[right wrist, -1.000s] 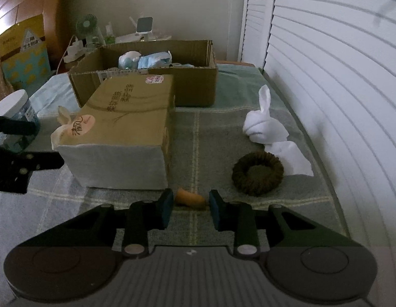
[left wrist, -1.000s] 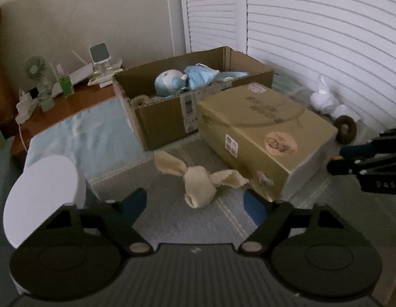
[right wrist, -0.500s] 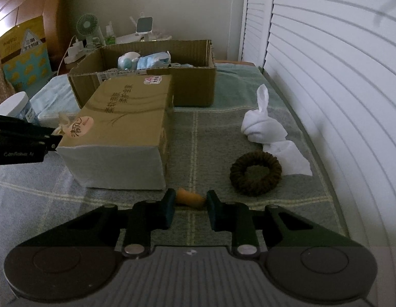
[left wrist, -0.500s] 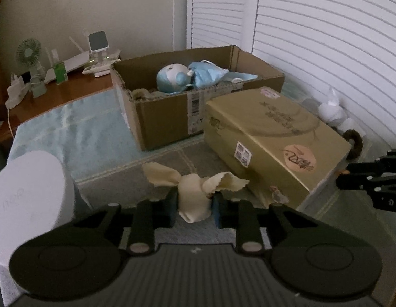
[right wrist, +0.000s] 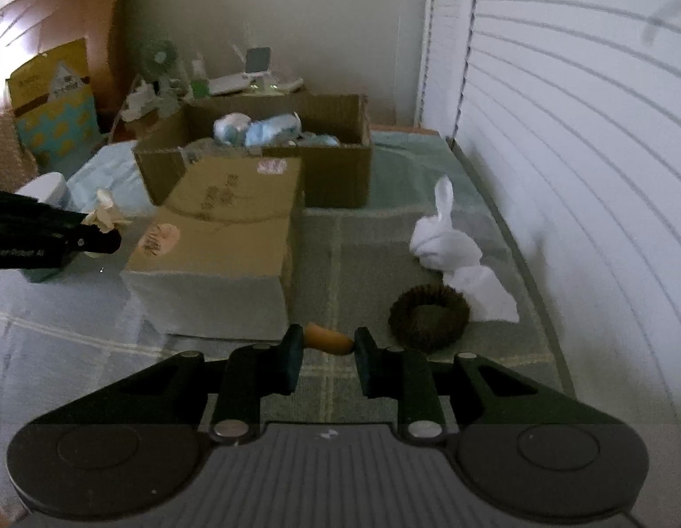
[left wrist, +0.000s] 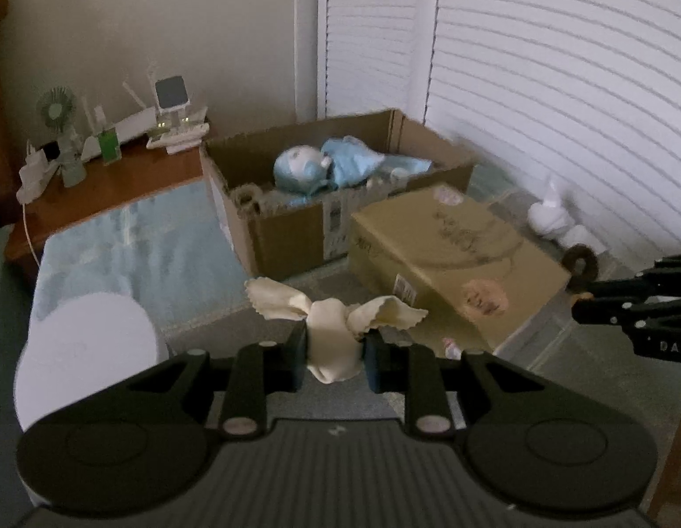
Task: Organize soft objects
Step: 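Carry the cream cloth bunny into the cardboard box and open the left tool, then carry the orange peg into the cardboard box and open the right tool, then move the left tool toward the white cloth while the right tool approaches the brown scrunchie, then grasp the white cloth with the left tool while the right tool grasps the brown scrunchie, then carry the white cloth into the box and open the left tool while the right tool lifts the scrunchie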
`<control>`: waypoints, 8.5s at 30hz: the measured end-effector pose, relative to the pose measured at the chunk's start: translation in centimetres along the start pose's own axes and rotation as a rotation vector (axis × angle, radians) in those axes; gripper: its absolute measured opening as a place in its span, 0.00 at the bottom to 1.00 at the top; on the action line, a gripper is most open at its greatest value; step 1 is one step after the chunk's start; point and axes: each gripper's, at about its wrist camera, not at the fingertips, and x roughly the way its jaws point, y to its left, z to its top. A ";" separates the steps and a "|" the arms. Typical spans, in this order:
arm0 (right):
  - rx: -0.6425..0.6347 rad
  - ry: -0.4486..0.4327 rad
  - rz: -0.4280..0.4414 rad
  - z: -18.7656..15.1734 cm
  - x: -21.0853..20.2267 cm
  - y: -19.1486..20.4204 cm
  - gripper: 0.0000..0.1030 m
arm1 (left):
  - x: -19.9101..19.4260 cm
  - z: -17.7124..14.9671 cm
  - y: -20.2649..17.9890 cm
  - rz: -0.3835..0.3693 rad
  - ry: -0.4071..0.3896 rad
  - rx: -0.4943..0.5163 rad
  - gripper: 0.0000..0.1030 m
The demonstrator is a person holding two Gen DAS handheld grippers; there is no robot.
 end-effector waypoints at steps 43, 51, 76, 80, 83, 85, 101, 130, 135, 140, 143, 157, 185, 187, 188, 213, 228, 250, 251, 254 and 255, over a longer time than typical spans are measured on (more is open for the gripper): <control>-0.119 -0.133 0.053 6.2 -2.2 0.8 0.28 | -7.3 -1.0 -0.3 0.117 -0.137 -0.210 0.98; -0.206 -0.173 0.054 11.3 0.1 1.7 0.28 | -6.6 -2.2 -1.0 0.121 -0.094 -0.198 0.98; -0.285 -0.156 0.075 16.5 6.2 3.2 0.96 | -5.8 -2.8 -0.3 0.150 -0.053 -0.235 0.98; -0.290 -0.170 0.072 16.3 5.3 3.2 1.00 | -6.2 -2.9 -0.5 0.148 -0.059 -0.236 0.98; -0.283 -0.174 0.080 16.2 4.6 3.2 1.00 | -6.4 -3.0 -0.7 0.147 -0.063 -0.236 0.98; -0.285 -0.179 0.076 16.1 4.1 3.3 1.00 | -6.6 -3.0 -0.9 0.149 -0.067 -0.231 0.98; -0.151 -0.182 0.075 10.5 -0.8 1.3 1.00 | -7.7 -3.5 -1.6 0.163 -0.082 -0.206 0.99; 0.027 0.086 -0.065 -2.4 2.4 -3.9 1.00 | -4.3 -1.7 -3.8 0.028 0.004 -0.123 0.99; 0.030 0.063 -0.070 -2.9 2.4 -3.8 1.00 | -3.6 1.1 -5.5 -0.044 0.014 -0.005 0.99; 0.035 0.052 -0.079 -3.1 2.3 -3.7 1.00 | -2.2 4.0 -8.2 -0.128 0.039 0.080 0.99; 0.036 0.051 -0.080 -3.1 2.2 -3.7 1.00 | -1.2 5.9 -9.9 -0.178 0.042 0.128 0.99; 0.012 0.023 -0.060 -3.6 1.9 -3.9 1.00 | 9.5 10.3 -17.4 -0.248 0.132 0.308 0.87; -0.012 0.019 -0.035 -3.8 1.7 -4.2 1.00 | 16.7 10.2 -19.5 -0.305 0.232 0.265 0.46; -0.012 0.019 -0.035 -3.8 1.7 -4.2 1.00 | 16.5 10.2 -19.6 -0.306 0.223 0.272 0.45; -0.012 0.020 -0.036 -3.8 1.7 -4.2 1.00 | 16.4 10.2 -19.6 -0.304 0.221 0.271 0.44; 0.018 -0.021 -0.116 -0.7 4.4 -5.0 0.57 | 11.0 11.8 -18.5 -0.276 0.132 0.280 0.44; 0.013 -0.021 -0.096 -0.3 2.0 -4.4 0.45 | 8.1 12.6 -18.1 -0.263 0.100 0.271 0.44; -0.027 -0.110 -0.050 0.9 -5.6 -2.4 0.45 | 1.3 15.1 -11.3 -0.116 0.023 0.175 0.44; -0.032 -0.115 -0.051 1.1 -5.7 -2.3 0.45 | 1.4 15.5 -10.7 -0.099 0.020 0.168 0.44; -0.042 -0.129 -0.057 1.3 -6.0 -2.2 0.45 | 2.2 16.8 -9.1 -0.080 0.010 0.135 0.44; -0.041 -0.131 -0.055 1.4 -6.1 -2.2 0.45 | 2.5 17.3 -8.7 -0.070 0.005 0.129 0.44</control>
